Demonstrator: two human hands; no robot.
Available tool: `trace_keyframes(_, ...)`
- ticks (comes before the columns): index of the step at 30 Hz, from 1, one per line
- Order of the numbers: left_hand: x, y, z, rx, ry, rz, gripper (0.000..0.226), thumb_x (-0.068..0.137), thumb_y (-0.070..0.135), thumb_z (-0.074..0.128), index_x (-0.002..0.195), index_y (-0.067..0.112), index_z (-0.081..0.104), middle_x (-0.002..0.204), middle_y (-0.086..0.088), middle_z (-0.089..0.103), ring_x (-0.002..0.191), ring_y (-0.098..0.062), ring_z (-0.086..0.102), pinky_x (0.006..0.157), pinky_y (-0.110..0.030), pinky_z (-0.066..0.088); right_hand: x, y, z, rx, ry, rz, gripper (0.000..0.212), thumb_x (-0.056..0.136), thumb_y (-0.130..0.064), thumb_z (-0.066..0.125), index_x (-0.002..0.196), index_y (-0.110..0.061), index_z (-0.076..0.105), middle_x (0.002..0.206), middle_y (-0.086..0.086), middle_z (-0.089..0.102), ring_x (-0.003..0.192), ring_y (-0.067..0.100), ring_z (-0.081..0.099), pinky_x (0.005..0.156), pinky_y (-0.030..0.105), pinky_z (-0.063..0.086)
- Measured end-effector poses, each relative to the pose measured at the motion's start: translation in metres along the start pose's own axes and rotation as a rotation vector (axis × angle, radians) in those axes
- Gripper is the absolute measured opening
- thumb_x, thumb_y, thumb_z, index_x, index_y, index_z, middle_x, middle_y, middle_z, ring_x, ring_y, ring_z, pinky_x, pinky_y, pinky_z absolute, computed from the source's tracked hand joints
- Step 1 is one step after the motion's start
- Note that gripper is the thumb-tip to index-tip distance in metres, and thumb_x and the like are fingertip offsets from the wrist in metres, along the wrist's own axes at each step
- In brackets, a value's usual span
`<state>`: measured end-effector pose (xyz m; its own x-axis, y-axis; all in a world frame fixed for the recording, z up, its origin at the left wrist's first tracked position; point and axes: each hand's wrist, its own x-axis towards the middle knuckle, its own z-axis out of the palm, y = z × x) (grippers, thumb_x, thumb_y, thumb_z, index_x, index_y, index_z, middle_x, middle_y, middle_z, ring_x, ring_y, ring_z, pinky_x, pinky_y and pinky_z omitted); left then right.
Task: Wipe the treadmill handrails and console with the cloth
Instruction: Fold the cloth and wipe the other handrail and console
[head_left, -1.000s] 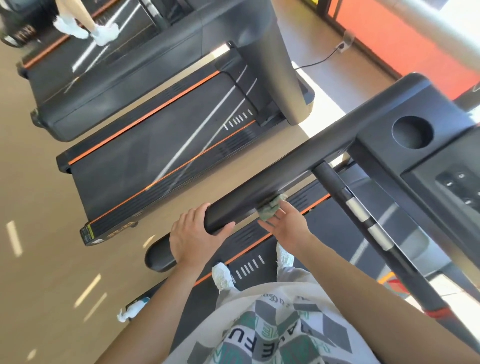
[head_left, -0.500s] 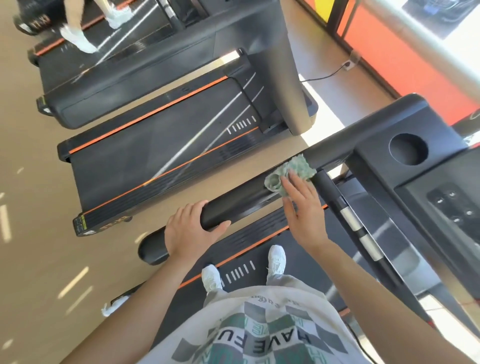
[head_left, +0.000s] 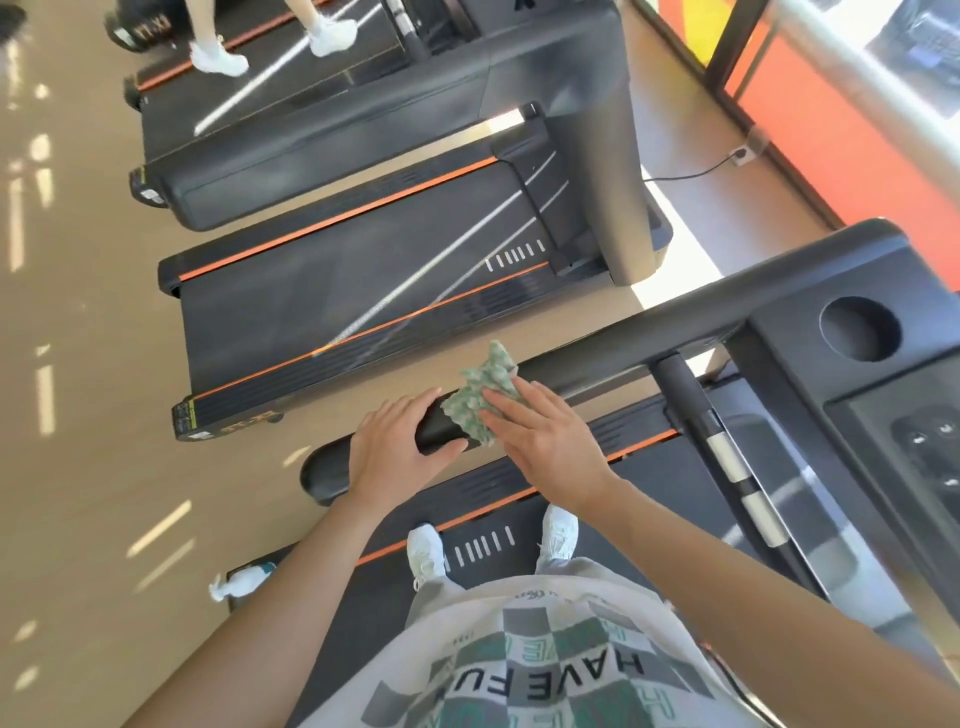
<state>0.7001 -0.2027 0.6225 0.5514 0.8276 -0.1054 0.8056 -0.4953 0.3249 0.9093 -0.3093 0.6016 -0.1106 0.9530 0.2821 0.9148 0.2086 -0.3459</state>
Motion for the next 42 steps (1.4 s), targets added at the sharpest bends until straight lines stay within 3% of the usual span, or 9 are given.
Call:
trace_keyframes(3,-0.004,-0.009,-0.008,-0.139,-0.037,0.005,0.062,0.085,0.051,0.073,0.140,0.030,0.057,0.135,0.012,0.062,0.124,-0.013,0.056,0.101,-0.034,0.043,-0.010,0.023,-0.010,0.003,0.064,0.072,0.020,0.089,-0.014,0.067,0.106,-0.015,0.077,0.129,0.002,0.069,0.125,0.035,0.059,0.099,0.051,0.051)
trace_keyframes(6,-0.012,-0.023,-0.015,-0.120,0.013,-0.014,0.054,0.085,0.057,0.064,0.132,0.032,0.064,0.132,0.016,0.064,0.122,-0.011,0.058,0.102,-0.040,0.047,-0.022,0.049,-0.023,-0.008,0.169,0.196,0.015,0.082,-0.002,0.076,0.094,-0.011,0.079,0.119,0.004,0.074,0.118,0.036,0.064,0.089,0.050,0.056)
trace_keyframes(9,-0.029,-0.043,-0.019,-0.132,0.088,-0.120,0.049,0.083,0.061,0.061,0.123,0.033,0.070,0.127,0.018,0.067,0.118,-0.009,0.059,0.100,-0.039,0.048,-0.024,0.060,-0.032,-0.047,0.243,0.259,0.017,0.078,0.005,0.079,0.090,-0.007,0.077,0.117,0.005,0.074,0.113,0.037,0.065,0.089,0.045,0.055)
trace_keyframes(14,-0.066,-0.062,-0.010,-0.180,0.267,-0.335,0.043,0.086,0.051,0.071,0.122,0.028,0.072,0.128,0.011,0.066,0.122,-0.016,0.057,0.103,-0.032,0.044,-0.012,0.048,-0.019,-0.027,0.292,0.173,0.020,0.093,-0.009,0.060,0.102,-0.009,0.078,0.120,0.005,0.073,0.113,0.035,0.066,0.088,0.044,0.056)
trace_keyframes(18,-0.073,-0.052,0.003,-0.267,0.331,-0.437,0.041,0.086,0.039,0.079,0.124,0.024,0.072,0.130,0.007,0.062,0.127,-0.018,0.052,0.106,-0.026,0.035,0.008,0.017,0.005,0.012,0.206,0.039,0.026,0.077,0.000,0.081,0.100,-0.011,0.078,0.117,0.005,0.074,0.111,0.035,0.067,0.086,0.044,0.056)
trace_keyframes(26,-0.066,-0.064,-0.011,-0.392,0.272,-0.406,0.044,0.080,0.042,0.083,0.120,0.027,0.073,0.124,0.012,0.065,0.120,-0.010,0.058,0.107,-0.032,0.045,0.047,-0.059,0.051,0.062,0.085,-0.147,0.029,0.073,-0.004,0.085,0.098,-0.015,0.078,0.117,0.003,0.074,0.108,0.032,0.066,0.086,0.041,0.052)
trace_keyframes(33,-0.080,-0.099,-0.017,-0.472,0.161,-0.281,0.047,0.084,0.033,0.081,0.130,0.028,0.068,0.136,0.015,0.062,0.128,-0.002,0.054,0.112,-0.031,0.043,0.037,-0.060,0.033,-0.010,0.096,-0.042,0.026,0.079,-0.008,0.080,0.105,-0.016,0.078,0.121,0.000,0.073,0.110,0.030,0.067,0.091,0.041,0.054)
trace_keyframes(38,-0.088,-0.122,-0.020,-0.586,0.173,-0.253,0.047,0.083,0.026,0.082,0.128,0.026,0.069,0.129,0.015,0.064,0.124,0.000,0.056,0.106,-0.032,0.049,0.035,-0.077,0.033,-0.066,0.120,0.122,0.029,0.075,-0.004,0.083,0.102,-0.011,0.078,0.118,0.003,0.074,0.110,0.032,0.067,0.087,0.043,0.057)
trace_keyframes(42,-0.099,-0.136,-0.020,-0.699,0.194,-0.240,0.036,0.086,0.012,0.079,0.121,0.022,0.072,0.122,0.014,0.067,0.113,-0.001,0.063,0.099,-0.023,0.052,0.056,-0.121,0.054,-0.031,0.068,0.080,0.029,0.077,-0.005,0.081,0.104,-0.013,0.077,0.120,0.001,0.073,0.113,0.029,0.065,0.086,0.042,0.056)
